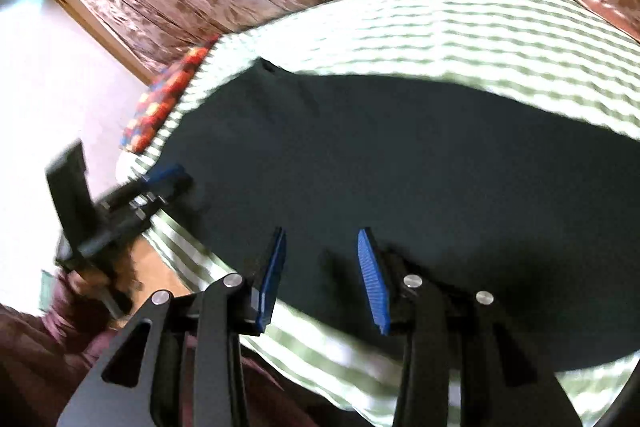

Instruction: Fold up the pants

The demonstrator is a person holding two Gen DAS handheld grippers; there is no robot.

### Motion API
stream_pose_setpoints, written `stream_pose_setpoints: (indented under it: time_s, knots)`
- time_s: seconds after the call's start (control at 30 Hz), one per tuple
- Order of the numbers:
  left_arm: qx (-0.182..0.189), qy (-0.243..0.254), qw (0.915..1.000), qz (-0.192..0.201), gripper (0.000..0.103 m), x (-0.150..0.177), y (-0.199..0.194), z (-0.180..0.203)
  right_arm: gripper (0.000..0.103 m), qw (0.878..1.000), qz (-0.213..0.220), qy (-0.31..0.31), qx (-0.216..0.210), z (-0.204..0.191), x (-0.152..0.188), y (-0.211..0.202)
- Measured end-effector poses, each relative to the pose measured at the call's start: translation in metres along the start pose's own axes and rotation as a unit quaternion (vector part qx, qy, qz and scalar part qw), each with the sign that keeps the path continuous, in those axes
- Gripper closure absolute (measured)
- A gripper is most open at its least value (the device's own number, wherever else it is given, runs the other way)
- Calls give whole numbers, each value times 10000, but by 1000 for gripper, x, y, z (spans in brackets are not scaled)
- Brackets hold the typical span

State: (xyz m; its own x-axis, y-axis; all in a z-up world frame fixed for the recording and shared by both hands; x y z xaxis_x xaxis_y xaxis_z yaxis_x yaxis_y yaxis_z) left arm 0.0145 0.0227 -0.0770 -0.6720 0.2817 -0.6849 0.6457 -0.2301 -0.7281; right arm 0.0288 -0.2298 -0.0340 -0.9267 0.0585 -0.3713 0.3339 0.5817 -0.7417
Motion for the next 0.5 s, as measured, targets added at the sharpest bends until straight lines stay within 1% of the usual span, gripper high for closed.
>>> stream_pose_setpoints:
  time_s: [0.07, 0.17, 0.37, 0.5]
  knots:
    - [-84, -18, 10000, -13, 67, 0, 0, -4, 65, 9997, -18, -16, -235, -9, -16, 8]
    - [-181, -47, 9998, -44, 67, 2, 1, -11, 65, 9977, -172, -90, -655, -26, -44, 30]
    - [-351, -168, 9992, -117, 67, 7, 5, -27, 65, 9935, -462, -191, -1018, -51, -86, 72]
    - [-389, -347, 9985, -146, 67, 11, 6, -38, 63, 9903, -554, 0, -1275, -53, -116, 93]
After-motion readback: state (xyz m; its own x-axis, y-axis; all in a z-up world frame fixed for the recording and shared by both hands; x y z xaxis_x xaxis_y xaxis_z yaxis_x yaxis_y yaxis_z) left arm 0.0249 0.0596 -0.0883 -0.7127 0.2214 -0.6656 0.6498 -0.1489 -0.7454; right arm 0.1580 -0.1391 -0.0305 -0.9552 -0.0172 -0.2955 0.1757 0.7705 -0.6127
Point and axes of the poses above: each gripper's, at about its wrist camera, not at the fingertips, and y roughly the way its jaws point, z to its right, x to its underside, the point moved 3 cm from there along y, roughly the way its jaws point, and after that the axes turned 6 degrees about y, right-handed, at the moved point
